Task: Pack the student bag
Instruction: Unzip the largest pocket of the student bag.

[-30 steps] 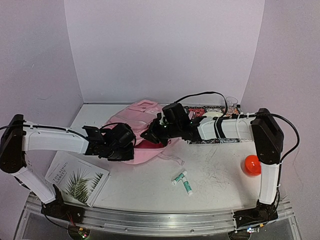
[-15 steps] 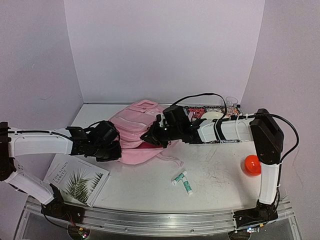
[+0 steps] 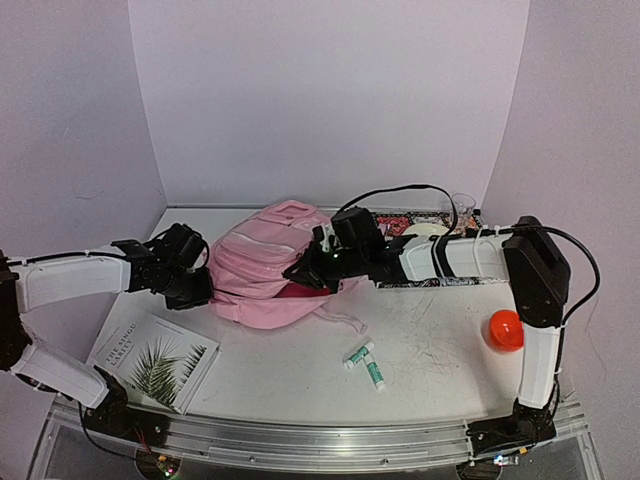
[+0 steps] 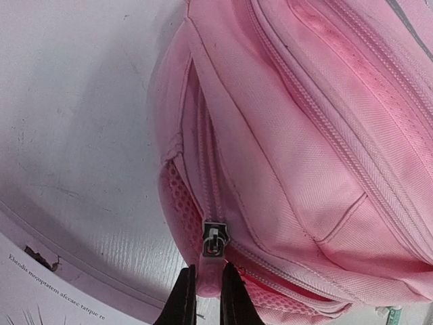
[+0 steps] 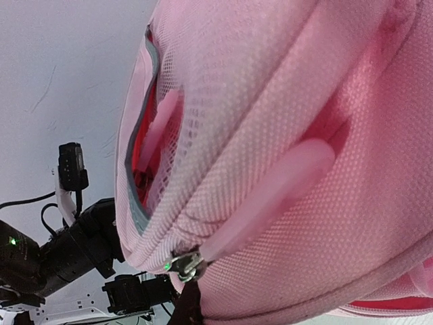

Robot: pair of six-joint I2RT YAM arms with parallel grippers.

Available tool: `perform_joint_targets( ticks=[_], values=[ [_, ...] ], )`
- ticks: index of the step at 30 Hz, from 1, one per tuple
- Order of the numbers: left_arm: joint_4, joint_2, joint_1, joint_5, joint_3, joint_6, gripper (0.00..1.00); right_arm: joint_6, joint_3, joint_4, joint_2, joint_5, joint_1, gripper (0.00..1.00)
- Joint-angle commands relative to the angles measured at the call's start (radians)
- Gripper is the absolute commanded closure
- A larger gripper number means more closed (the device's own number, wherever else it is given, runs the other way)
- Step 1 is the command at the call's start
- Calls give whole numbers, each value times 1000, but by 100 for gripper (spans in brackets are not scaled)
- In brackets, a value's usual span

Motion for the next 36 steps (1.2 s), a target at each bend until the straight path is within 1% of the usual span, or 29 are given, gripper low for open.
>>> perform_joint_targets(
  ticks=[1, 7, 9, 12, 17, 19, 22, 26, 28, 32, 36],
  values=[
    [-65, 40, 113, -156, 49, 78, 100, -84, 35, 38, -122, -88, -22, 100],
    [6, 123, 256, -74, 110, 182, 100, -124, 54, 23, -118, -189, -21, 100],
    [34, 161, 324, -25, 129, 202, 100, -130, 46, 19, -125, -204, -19, 100],
    [74, 228, 390, 35, 163, 218, 100, -143, 41, 14, -134, -227, -20, 100],
    [125, 336, 437, 102, 228, 266, 100, -169, 44, -5, -136, -266, -20, 100],
    [127, 343, 439, 153, 242, 283, 100, -187, 47, -24, -131, -269, -20, 100],
    [127, 270, 439, 228, 206, 291, 100, -221, 73, -72, -111, -251, -20, 100],
    [115, 93, 439, 320, 103, 284, 100, -242, 152, -111, -61, -248, -20, 100],
    [71, 5, 438, 361, 56, 273, 100, -259, 223, -149, -29, -245, -19, 100],
    [-32, -103, 438, 415, -8, 236, 100, -301, 373, -214, 50, -250, -20, 100],
    [-65, -194, 438, 522, -96, 166, 100, -322, 518, -252, 153, -280, -20, 100]
  ],
)
